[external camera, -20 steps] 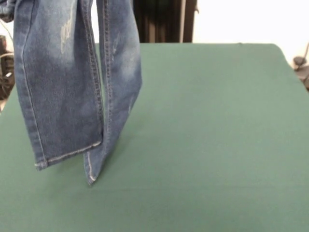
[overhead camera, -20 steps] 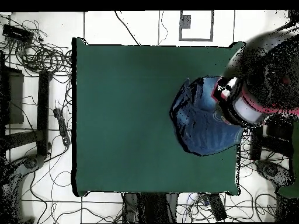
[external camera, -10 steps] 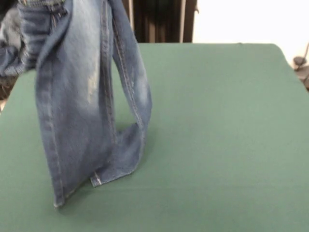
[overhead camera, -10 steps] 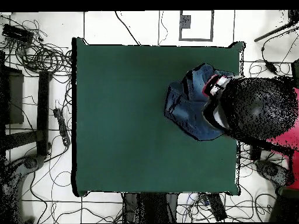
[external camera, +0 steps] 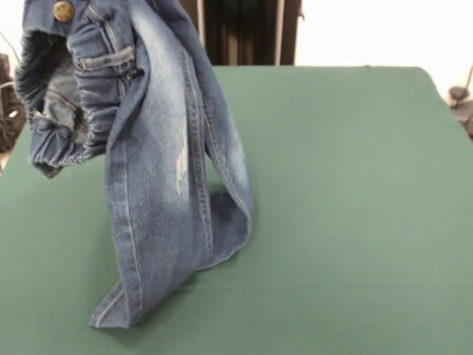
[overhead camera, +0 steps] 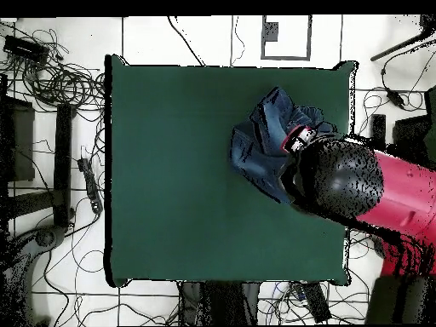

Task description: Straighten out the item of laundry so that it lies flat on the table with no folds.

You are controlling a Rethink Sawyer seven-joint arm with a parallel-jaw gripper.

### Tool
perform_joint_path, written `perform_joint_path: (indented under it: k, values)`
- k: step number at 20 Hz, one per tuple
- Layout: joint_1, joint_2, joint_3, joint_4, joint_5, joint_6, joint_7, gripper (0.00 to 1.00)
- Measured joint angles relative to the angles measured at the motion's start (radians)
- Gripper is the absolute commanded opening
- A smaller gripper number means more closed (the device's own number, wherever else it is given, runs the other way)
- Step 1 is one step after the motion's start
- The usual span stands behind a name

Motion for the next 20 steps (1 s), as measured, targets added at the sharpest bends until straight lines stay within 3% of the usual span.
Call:
perform_joint_path:
  k: [6, 20]
  values:
    - [-0.009, 0.000, 0.000, 0.079, -0.005, -0.092, 0.000, 0.00]
    - [-0.038, 0.024, 0.000, 0.310, -0.129, -0.581, 0.000, 0.00]
